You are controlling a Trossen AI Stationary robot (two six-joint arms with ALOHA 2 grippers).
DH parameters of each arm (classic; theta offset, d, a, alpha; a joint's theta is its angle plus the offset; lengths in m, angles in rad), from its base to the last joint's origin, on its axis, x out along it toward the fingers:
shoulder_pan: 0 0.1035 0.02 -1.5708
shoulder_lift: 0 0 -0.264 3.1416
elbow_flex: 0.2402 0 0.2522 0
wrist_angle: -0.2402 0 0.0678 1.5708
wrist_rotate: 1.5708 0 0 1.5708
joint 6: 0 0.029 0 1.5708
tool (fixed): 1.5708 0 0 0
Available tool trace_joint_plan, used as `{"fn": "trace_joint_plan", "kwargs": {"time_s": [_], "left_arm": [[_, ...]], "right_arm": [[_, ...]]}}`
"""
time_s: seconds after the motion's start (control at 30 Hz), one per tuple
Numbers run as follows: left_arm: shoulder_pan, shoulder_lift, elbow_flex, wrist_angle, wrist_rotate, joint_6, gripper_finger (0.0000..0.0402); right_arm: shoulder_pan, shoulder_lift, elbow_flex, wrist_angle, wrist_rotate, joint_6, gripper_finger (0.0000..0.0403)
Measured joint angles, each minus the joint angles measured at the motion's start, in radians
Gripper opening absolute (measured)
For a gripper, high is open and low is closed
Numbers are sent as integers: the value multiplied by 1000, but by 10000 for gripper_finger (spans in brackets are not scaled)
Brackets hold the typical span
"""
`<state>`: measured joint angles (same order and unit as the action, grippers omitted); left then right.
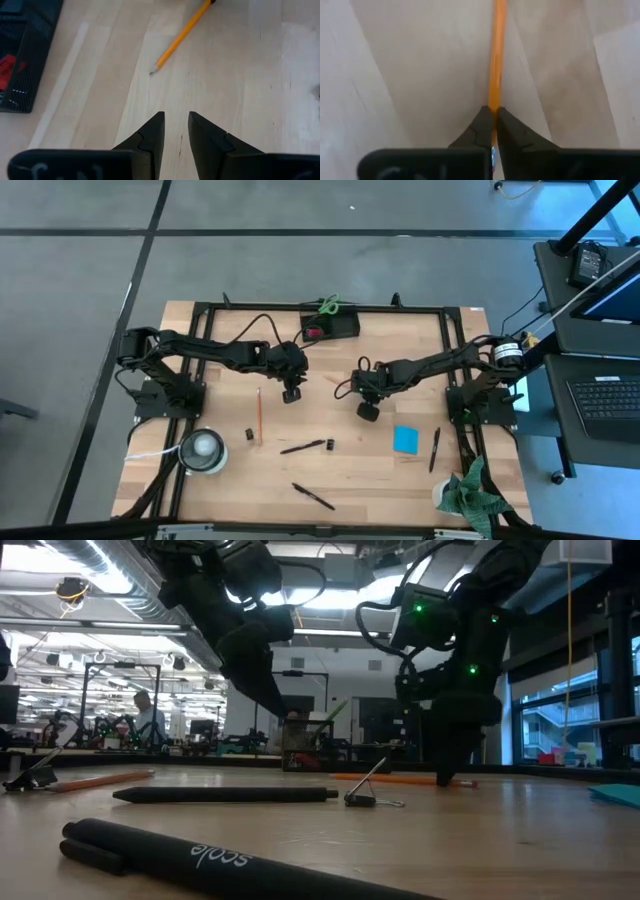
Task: Pick and place office supplies into organizer
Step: Put the right orange pencil into the desk organizer
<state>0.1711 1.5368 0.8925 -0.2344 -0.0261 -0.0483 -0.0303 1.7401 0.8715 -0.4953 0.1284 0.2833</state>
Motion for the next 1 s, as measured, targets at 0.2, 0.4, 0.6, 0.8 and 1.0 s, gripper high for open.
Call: {"fn": "trace_joint_plan", "kwargs": {"time_s": [0.2,0.4,0.6,0.8,1.0], "left_arm": [[-3,2,0,13,0,34,82],[-28,71,1,107,44,140,92],[-54,211,0,204,46,235,119],[-59,299,1,292,43,231,109],[-51,308,1,308,-44,219,96]], "right_arm": [[0,0,-1,3,0,-142,26],[0,1,7,6,1,-216,11],[0,5,24,5,4,-216,12],[0,5,24,7,8,-214,12],[9,5,25,5,13,-214,11]]}}
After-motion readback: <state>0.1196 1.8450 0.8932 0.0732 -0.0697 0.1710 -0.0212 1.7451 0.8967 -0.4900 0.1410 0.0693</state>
